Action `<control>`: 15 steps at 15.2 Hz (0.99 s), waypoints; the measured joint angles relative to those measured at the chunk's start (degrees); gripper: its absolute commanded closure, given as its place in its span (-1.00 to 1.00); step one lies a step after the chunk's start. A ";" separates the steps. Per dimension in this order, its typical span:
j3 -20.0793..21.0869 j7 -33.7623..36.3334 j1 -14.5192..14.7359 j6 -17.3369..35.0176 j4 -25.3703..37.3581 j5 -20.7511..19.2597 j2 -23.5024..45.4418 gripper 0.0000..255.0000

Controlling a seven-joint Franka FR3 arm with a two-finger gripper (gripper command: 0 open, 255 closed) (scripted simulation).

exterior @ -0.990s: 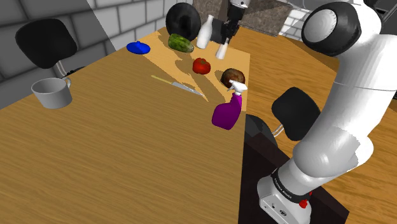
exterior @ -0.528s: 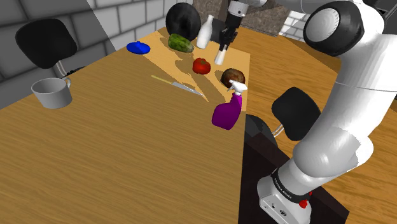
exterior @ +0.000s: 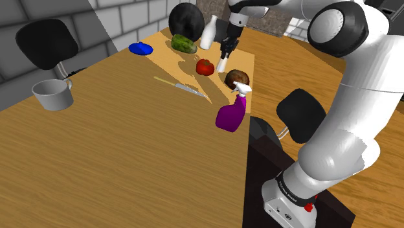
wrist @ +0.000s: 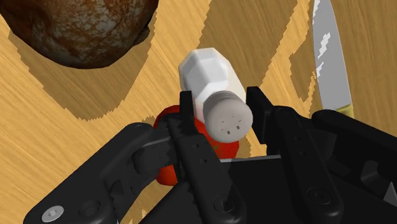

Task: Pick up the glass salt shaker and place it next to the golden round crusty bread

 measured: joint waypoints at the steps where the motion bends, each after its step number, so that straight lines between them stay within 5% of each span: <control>1: -0.02 -0.13 -0.05 0.89 -0.94 0.02 -0.04 1.00; 15: 0.05 -0.67 0.08 10.36 -7.92 0.21 2.47 1.00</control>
